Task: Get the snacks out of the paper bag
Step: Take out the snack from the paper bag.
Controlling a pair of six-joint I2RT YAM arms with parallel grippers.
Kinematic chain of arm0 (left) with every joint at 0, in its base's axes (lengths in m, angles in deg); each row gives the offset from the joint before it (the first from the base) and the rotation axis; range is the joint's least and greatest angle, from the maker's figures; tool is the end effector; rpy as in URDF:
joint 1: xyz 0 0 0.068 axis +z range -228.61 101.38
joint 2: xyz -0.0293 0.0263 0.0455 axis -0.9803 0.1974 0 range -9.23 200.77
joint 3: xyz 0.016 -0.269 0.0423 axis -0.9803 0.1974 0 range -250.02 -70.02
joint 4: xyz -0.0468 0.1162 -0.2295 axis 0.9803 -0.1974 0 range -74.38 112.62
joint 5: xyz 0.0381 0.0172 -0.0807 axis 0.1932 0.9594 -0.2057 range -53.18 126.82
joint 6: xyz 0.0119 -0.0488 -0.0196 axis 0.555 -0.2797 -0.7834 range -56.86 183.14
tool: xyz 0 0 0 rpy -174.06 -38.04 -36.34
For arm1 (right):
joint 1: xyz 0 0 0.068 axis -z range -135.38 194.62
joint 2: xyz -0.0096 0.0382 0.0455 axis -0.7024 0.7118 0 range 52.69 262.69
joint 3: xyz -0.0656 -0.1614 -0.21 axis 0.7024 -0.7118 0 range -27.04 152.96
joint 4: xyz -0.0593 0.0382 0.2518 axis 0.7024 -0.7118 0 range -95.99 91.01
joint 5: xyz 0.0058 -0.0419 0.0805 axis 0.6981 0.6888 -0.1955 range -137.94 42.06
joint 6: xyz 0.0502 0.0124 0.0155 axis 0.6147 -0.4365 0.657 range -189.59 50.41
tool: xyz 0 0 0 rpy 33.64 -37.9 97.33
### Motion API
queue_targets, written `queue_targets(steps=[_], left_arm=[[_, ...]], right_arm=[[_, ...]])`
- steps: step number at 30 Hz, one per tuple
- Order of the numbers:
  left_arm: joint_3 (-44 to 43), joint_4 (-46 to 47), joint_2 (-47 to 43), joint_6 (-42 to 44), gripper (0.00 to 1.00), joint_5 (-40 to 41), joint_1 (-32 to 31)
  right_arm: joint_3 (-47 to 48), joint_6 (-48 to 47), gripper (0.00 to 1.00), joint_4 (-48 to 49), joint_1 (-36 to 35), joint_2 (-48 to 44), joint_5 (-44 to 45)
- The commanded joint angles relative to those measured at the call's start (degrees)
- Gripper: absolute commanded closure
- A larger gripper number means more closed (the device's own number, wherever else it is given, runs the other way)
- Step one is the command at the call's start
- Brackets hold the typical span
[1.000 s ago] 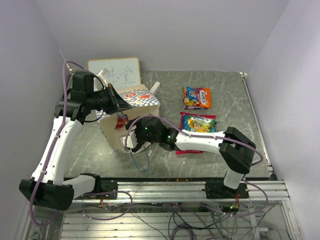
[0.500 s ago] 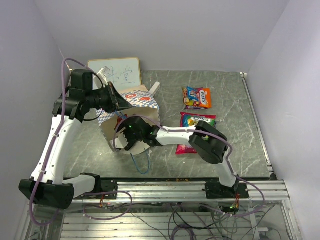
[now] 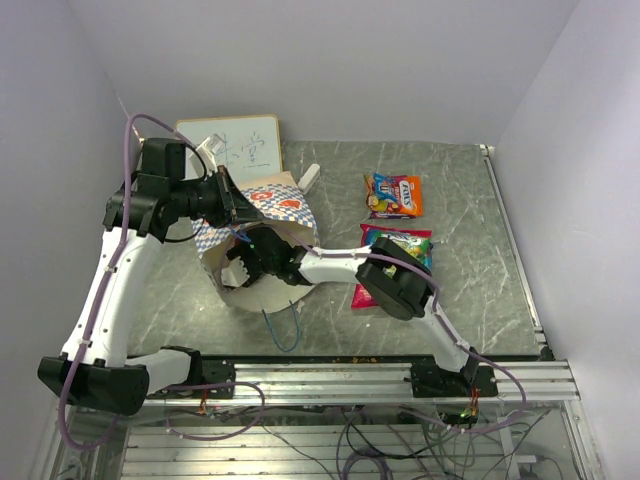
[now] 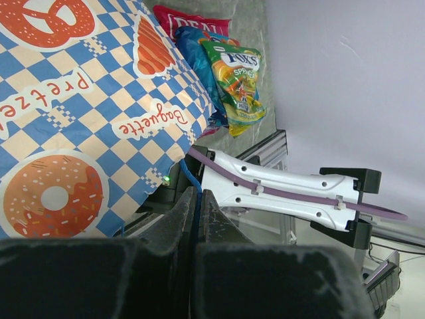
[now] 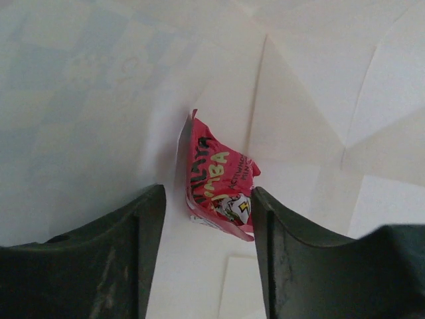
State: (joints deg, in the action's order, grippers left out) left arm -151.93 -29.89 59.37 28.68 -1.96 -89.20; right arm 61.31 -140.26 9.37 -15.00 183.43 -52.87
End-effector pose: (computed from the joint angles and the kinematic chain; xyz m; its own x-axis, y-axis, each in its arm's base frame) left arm 0.2191 -0.0636 0.4097 -0.8633 -0.2873 -0.4150 0.1600 0.6241 -0.7648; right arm 0.2524 0.4368 0.1314 0.7514 -0.5772 -0.3197 -0.5634 -0.3091 -0.7662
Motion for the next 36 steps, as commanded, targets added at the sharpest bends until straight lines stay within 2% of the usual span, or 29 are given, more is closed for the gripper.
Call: queue_targets(steps=[1, 4, 6, 8, 17, 25, 28, 31, 36], left_arm=[[-2.20, -1.10, 0.40, 1.67, 0.93, -1.95, 0.31], [-2.25, -0.98, 0.34, 1.59, 0.93, -1.81, 0.31], [-2.56, -1.08, 0.32, 1.59, 0.93, -1.58, 0.31], [-2.92, -1.04, 0.31, 1.59, 0.93, -1.24, 0.31], [-1.46, 2.55, -0.64, -1.21, 0.93, 0.16, 0.31], [-0.09, 6.12, -1.61, -4.02, 0.93, 0.38, 0.31], [0.71, 7.87, -1.64, -5.77, 0.93, -0.29, 0.31], [0.72, 10.82, -1.63, -9.15, 0.93, -1.35, 0.31], [-0.05, 15.11, -1.36, -17.09, 0.93, -3.97, 0.31]], right_arm=[[1.91, -0.53, 0.50, 0.46, 0.92, 2.84, 1.34], [2.37, 0.12, 0.60, 0.15, 1.55, 3.37, 0.35], [1.95, 0.45, 0.74, -0.28, 1.53, 2.68, 0.04], [0.95, 1.51, 0.81, -0.28, 1.48, 1.25, -0.57], [-6.23, 8.71, 0.99, 0.12, 0.81, -7.37, -0.92], [-16.74, 20.06, 1.00, 0.60, 0.48, -21.06, -4.36], [-20.76, 26.88, 1.00, -0.10, 0.44, -27.72, -9.74], [-23.76, 32.32, 1.00, -1.53, 0.39, -34.99, -15.16], [-24.99, 39.19, 1.00, -4.21, 0.46, -47.49, -18.86]])
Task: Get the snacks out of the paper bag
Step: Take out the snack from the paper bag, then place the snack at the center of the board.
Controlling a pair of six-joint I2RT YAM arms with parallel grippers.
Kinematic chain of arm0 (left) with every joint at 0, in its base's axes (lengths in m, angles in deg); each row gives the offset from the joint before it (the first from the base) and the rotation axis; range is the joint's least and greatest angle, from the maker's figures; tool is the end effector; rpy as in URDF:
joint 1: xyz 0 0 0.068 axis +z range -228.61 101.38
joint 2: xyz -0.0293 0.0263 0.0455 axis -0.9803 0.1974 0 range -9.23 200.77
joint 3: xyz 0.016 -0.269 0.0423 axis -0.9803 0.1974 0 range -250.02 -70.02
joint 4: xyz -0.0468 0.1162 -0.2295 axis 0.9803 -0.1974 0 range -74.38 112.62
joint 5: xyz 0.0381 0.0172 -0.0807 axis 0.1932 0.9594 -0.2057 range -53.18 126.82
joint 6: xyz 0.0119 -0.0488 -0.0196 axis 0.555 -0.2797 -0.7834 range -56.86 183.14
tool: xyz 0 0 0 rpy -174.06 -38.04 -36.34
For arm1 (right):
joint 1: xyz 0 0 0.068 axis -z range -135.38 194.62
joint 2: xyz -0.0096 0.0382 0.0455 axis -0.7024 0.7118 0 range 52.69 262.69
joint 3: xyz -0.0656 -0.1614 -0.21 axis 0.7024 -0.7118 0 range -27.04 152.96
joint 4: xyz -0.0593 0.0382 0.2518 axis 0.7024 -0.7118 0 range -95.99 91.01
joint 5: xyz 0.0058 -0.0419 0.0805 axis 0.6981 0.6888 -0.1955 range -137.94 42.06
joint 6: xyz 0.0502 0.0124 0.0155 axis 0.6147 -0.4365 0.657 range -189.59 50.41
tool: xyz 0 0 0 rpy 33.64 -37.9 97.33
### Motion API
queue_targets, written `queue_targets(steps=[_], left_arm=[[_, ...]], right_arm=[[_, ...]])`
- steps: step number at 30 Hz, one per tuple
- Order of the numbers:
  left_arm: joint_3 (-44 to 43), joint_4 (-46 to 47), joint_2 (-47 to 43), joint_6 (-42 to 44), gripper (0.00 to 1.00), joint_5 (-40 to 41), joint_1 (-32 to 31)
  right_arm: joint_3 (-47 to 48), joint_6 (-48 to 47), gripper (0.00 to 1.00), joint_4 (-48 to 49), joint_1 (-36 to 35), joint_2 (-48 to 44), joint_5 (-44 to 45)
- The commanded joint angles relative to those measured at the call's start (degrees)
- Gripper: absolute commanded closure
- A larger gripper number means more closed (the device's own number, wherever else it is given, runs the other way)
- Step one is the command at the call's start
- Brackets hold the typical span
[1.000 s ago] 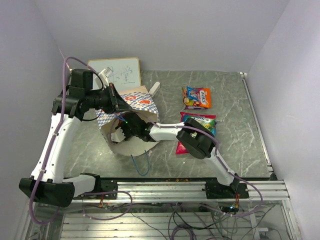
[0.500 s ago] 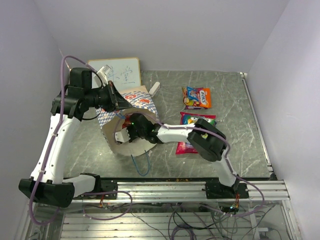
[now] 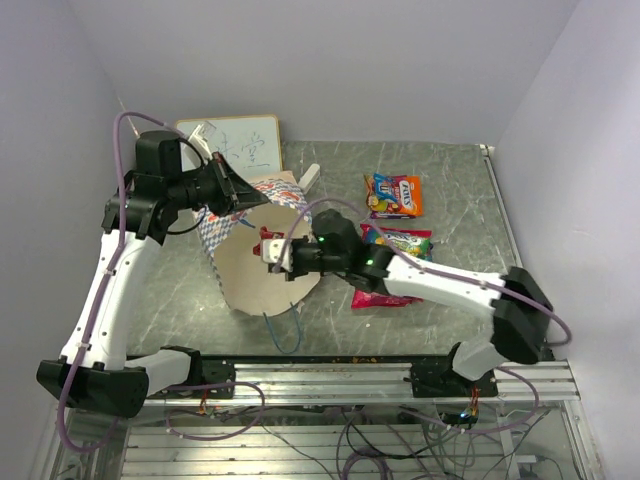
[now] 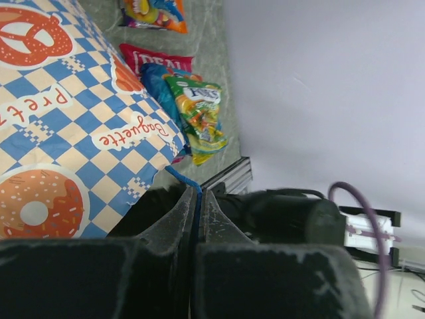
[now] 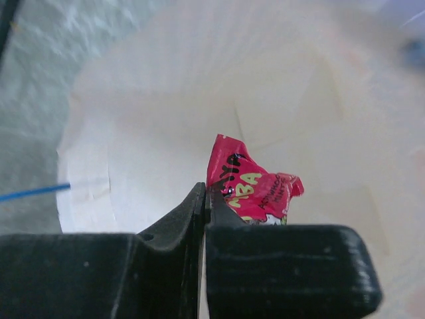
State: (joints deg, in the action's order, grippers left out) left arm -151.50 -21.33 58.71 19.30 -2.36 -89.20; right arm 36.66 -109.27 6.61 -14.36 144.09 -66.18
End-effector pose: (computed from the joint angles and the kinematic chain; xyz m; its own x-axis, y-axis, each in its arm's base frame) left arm 0.2245 -0.0648 0.4224 -0.8285 -0.3913 -0.4006 0.1444 0.5419 -0.8279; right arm 0.1817 0.3239 0.2762 0.4660 -0.4019 -0.7883 -0.8652 -0.0204 -0.5010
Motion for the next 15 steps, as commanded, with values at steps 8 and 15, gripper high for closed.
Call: queue_targets(steps=[8, 15], left_arm=[[-3.59, 13.21, -0.19, -17.68, 0.93, -4.70, 0.31], [4.74, 29.09, -1.05, -34.15, 0.93, -5.31, -0.22]], right_arm=[[0.36, 9.17, 1.00, 0.08, -0.05, -24.00, 2.12], [5.24, 9.29, 1.00, 7.88, 0.69, -27.74, 12.19]])
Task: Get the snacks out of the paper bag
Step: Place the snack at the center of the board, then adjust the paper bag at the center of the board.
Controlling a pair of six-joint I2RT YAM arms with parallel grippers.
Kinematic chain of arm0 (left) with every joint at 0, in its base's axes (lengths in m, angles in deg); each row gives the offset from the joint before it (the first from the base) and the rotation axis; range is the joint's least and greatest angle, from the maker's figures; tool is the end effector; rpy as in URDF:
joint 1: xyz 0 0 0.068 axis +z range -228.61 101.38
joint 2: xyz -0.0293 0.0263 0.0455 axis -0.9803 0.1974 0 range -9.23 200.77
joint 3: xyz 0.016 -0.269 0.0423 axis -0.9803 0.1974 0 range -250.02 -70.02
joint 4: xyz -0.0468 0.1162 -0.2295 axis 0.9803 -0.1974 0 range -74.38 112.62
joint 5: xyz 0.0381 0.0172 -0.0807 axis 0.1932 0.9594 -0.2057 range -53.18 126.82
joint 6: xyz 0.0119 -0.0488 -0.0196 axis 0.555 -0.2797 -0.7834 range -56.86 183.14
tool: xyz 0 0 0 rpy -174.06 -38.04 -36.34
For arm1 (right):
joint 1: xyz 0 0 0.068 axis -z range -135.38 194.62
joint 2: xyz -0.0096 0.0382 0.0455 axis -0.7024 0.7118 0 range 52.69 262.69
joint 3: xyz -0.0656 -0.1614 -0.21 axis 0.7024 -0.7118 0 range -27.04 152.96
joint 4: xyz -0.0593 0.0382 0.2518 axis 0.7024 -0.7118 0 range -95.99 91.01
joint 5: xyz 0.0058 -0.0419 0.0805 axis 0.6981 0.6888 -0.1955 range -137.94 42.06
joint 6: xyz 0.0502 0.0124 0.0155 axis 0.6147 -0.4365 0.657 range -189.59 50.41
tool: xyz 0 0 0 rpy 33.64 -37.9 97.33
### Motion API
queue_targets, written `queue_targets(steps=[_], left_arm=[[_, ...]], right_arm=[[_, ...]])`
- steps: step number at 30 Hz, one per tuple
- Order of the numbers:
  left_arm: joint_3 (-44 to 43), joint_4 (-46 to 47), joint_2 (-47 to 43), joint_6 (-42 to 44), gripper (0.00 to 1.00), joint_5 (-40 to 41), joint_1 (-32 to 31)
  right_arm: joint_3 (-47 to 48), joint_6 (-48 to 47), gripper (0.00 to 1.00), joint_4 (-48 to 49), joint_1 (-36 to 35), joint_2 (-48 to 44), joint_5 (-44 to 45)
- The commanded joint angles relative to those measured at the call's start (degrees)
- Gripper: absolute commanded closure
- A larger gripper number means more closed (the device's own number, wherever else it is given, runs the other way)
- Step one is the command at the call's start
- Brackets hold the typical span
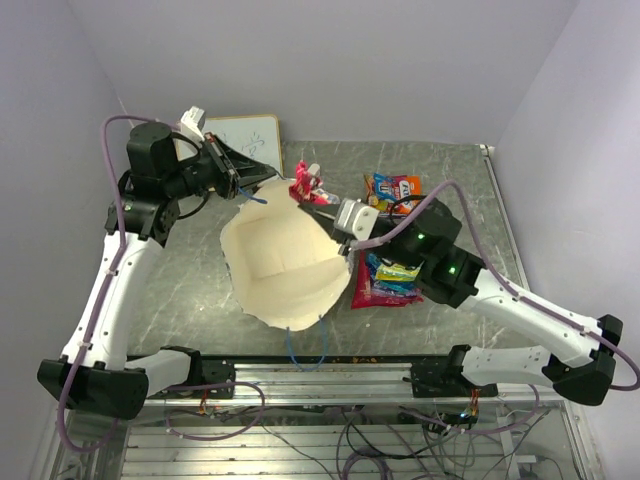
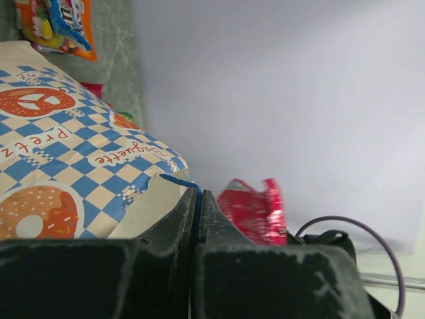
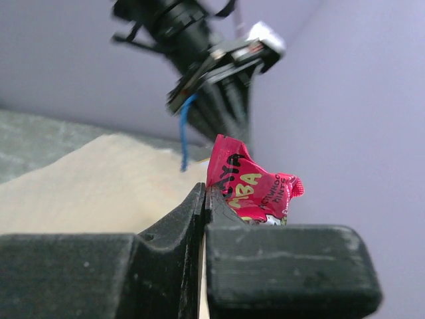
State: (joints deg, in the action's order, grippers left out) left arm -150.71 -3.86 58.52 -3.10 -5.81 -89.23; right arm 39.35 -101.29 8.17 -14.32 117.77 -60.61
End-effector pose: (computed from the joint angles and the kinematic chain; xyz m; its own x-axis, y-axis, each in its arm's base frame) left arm 0.2342 -0.0684 0.4477 -0.8091 -0.5334 -0.2467 0.1048 0.2821 -0.9536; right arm 0.1273 0.2267 0.4346 0.5627 -0.0594 -0.8245 -0.7663 0.3365 -0.5473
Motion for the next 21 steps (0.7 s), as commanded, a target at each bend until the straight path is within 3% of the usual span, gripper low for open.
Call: queue_targets(steps=[1, 11, 17, 21], left_arm=[[4.14, 11.52, -0.77, -12.57, 0.93, -1.48, -0.20], [-5.69, -16.54, 8.67, -1.32, 0.93, 6.94, 2.25], [-1.73, -15.13, 8.94, -3.30, 0.93, 10.35, 8.07], [-0.63, -12.05, 11.87, -3.11, 0.93, 8.43, 9.24]], right_arm=[[2.85, 1.91, 1.00, 7.69, 0.92, -1.55, 7.43], [5.97, 5.51, 1.00, 9.66, 2.31, -0.47, 11.76], [6.86, 5.44, 1.00, 8.03, 2.33, -0.45, 16.16], [6.67, 4.61, 1.00, 5.78, 2.39, -0.41, 23.01]])
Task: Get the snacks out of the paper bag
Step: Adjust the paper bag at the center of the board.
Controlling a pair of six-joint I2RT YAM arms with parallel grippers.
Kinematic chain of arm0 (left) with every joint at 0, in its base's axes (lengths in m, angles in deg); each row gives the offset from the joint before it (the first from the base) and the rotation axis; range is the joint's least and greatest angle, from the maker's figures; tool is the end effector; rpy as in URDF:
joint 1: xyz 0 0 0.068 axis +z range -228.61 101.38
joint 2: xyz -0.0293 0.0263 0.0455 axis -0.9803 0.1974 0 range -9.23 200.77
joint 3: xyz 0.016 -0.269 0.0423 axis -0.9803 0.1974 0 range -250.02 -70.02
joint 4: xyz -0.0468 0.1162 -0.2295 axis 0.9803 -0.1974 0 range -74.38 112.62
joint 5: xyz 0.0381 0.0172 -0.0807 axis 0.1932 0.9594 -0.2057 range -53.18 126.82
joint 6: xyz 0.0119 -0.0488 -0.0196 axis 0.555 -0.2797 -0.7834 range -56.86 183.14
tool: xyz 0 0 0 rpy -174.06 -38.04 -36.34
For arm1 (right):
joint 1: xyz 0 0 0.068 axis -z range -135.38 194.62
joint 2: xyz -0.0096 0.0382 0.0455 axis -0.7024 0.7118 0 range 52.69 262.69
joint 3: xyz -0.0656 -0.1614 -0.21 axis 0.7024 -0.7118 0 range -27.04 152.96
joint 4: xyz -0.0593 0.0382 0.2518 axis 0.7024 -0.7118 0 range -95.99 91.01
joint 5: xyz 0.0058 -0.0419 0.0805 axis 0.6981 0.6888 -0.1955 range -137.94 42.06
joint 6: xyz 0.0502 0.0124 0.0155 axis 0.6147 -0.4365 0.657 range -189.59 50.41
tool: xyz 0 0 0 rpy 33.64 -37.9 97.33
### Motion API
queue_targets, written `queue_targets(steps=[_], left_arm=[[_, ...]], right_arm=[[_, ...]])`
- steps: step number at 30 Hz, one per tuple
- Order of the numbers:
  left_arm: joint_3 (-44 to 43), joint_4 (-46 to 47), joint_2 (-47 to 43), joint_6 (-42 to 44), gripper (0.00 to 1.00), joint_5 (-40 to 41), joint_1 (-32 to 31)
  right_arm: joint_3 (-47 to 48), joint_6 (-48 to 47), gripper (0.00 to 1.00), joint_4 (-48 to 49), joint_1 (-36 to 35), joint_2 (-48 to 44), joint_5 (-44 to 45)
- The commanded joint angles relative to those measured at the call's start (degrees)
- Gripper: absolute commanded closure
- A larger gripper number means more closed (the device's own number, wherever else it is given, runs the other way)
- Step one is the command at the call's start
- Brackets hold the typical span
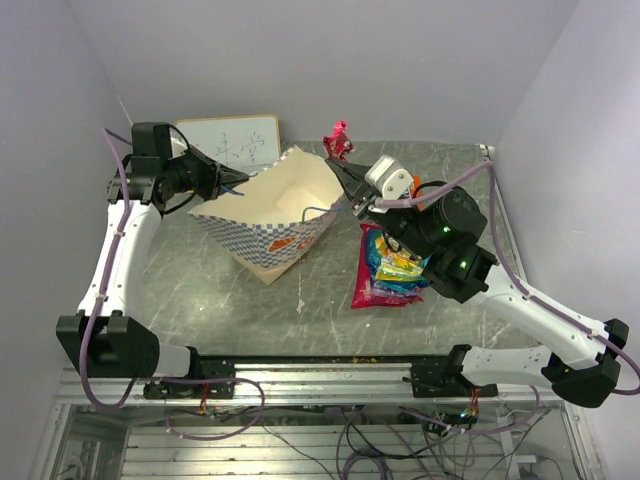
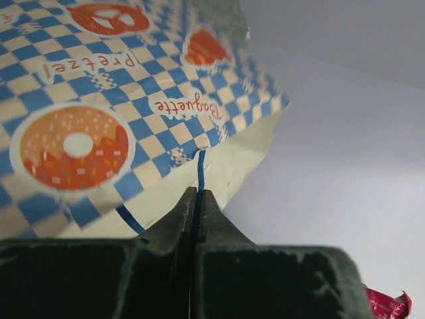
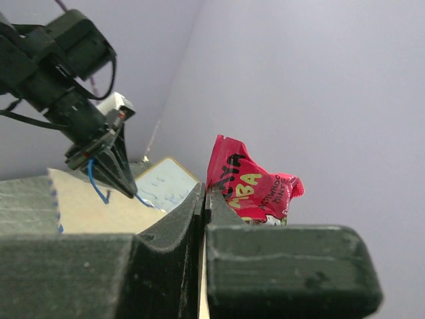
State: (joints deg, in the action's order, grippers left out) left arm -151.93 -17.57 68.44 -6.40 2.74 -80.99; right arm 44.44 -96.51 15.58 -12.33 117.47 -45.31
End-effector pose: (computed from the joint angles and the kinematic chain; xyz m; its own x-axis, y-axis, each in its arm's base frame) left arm 0.2862 -0.0318 0.3886 -0.6619 -0.7491 0.0252 -0.3791 0.3056 -0.8734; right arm 0.1354 0.2053 0.4803 0.5450 0.0083 -0.8384 -0.6362 0.6554 -0.4071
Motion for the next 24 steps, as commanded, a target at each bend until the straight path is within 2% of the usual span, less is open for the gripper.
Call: queue_targets(steps=[1, 6, 11, 15, 16, 21, 24], left_arm=[[-0.35, 0.62, 3.06, 1.29, 0.93, 0.01, 1.10], [-4.66, -3.51, 6.00, 6.27, 0.93, 2.60, 3.29], [-6.63, -5.21, 7.19, 9.60, 0.91, 3.48, 5.84], [-10.94, -8.73, 8.00, 14.71, 0.77, 6.31, 7.41], [-11.92, -9.37, 8.35, 15.90, 0.70, 6.58, 7.65], [-17.65, -12.85, 10.12, 21.42, 0.49, 6.67, 8.44], [-20.33, -14.24, 9.61, 24.41, 0.38, 8.85, 8.56]], right_arm=[[1.56, -0.35, 1.00, -2.39, 0.60, -0.02, 9.61], [1.60, 3.41, 1.00, -7.19, 6.18, 1.85, 16.07], [4.24, 10.09, 1.00, -14.80, 17.97, 6.32, 12.18], [4.50, 12.15, 1.00, -17.55, 24.65, 10.50, 9.94], [4.26, 13.49, 1.00, -18.15, 27.07, 11.89, 8.65], [7.37, 21.18, 1.00, -24.22, 38.47, 20.42, -1.90], [11.20, 23.73, 1.00, -28.53, 41.41, 26.49, -1.04]])
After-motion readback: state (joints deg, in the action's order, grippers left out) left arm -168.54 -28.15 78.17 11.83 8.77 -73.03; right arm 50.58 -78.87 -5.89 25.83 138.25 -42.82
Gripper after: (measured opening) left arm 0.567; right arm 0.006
